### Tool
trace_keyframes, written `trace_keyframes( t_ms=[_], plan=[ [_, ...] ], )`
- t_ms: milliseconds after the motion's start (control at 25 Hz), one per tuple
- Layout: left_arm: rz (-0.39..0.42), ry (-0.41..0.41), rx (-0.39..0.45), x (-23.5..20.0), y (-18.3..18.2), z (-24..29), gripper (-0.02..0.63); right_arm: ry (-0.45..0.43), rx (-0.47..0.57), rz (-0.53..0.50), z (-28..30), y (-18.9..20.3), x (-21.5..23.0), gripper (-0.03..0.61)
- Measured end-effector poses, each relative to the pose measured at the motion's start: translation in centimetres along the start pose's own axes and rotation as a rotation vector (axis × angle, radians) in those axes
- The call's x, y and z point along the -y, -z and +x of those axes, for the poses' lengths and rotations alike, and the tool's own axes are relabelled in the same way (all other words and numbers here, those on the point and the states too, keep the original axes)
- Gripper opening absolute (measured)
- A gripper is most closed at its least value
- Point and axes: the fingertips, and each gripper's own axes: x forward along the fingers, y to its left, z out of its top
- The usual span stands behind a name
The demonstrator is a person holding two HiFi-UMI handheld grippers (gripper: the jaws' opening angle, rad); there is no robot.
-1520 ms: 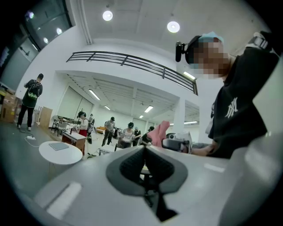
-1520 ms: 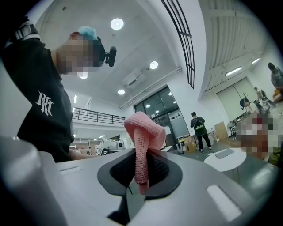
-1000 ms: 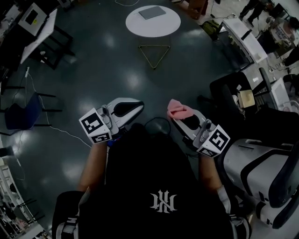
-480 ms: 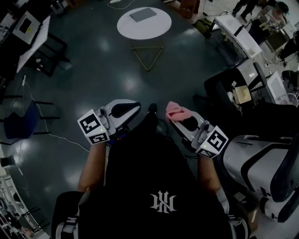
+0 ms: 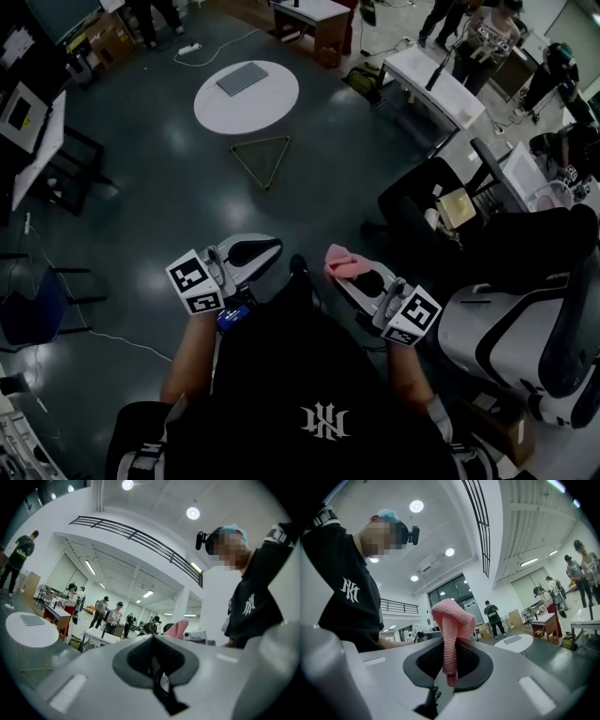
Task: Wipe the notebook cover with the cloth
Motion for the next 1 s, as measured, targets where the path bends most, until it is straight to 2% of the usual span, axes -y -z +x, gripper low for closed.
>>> trace_keyframes(
  t_ms=[120, 320, 480, 680, 1000],
  plan=[
    [0.005, 0.017, 0.005, -2.3, -0.9, 1.7, 0.003, 0.015, -0.036, 0.000, 0.7, -0.6, 2.9, 0.032],
    [-0.048, -0.001, 0.022, -8.9, -1.9, 4.2, 0.003, 0.018, -0.062, -0.022, 3.7, -3.4, 8.7, 0.032],
    [-0.050, 0.002, 0.017, -13.5, -3.4, 6.4, 0.003, 0.018, -0.100, -0.029, 6.7, -5.1, 13.7, 0.032],
    [-0.048, -0.031, 0.026, -19.9, -5.9, 6.6, 0.003, 0.006, -0.132, -0.034, 11.4, -7.0, 19.1, 0.032],
    [-0.042, -0.084, 0.094, -29.3, -9.6, 7.0, 0.003, -0.044, -0.169, -0.068, 18.1, -9.2, 26.3, 0.032]
  ],
)
